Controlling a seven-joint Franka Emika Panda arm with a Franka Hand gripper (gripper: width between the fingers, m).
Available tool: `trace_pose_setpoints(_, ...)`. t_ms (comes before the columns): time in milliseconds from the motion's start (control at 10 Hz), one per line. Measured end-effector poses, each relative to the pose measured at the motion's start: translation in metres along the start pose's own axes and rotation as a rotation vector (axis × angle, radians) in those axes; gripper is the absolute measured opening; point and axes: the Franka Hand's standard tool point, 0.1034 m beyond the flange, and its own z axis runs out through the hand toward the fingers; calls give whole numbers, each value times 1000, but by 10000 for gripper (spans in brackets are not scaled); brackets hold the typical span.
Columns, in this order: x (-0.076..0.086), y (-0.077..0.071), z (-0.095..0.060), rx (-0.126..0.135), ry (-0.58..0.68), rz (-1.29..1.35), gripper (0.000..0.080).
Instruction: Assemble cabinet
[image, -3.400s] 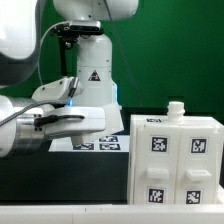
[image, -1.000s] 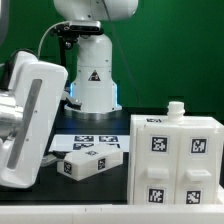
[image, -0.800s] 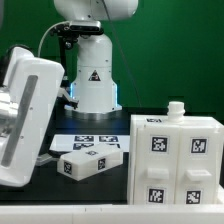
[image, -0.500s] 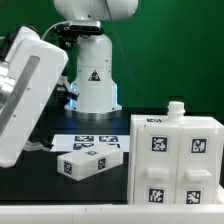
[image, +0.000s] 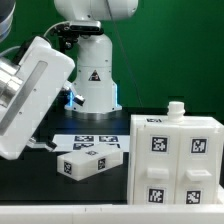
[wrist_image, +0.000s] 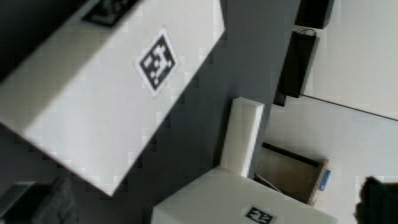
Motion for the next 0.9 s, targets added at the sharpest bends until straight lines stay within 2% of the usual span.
trace_pose_setpoints(100,1,1,0,-13,-1,-1,797)
trace_pose_setpoints(300,9,2,-11,-83,-11,-3,797)
trace_pose_setpoints(400,18,1,-17,-161,-9,-14,797)
trace_pose_setpoints(500,30,-4,-21,-293,-2,-37,797)
trace_pose_setpoints(600,35,-10,-15,-438,18,-44,797)
trace_pose_setpoints(700,29,-12,-9,-528,33,-41,797)
trace_pose_setpoints(800,30,-12,-8,-607,32,-39,797)
trace_pose_setpoints(900,35,-11,-8,-673,39,-48,797)
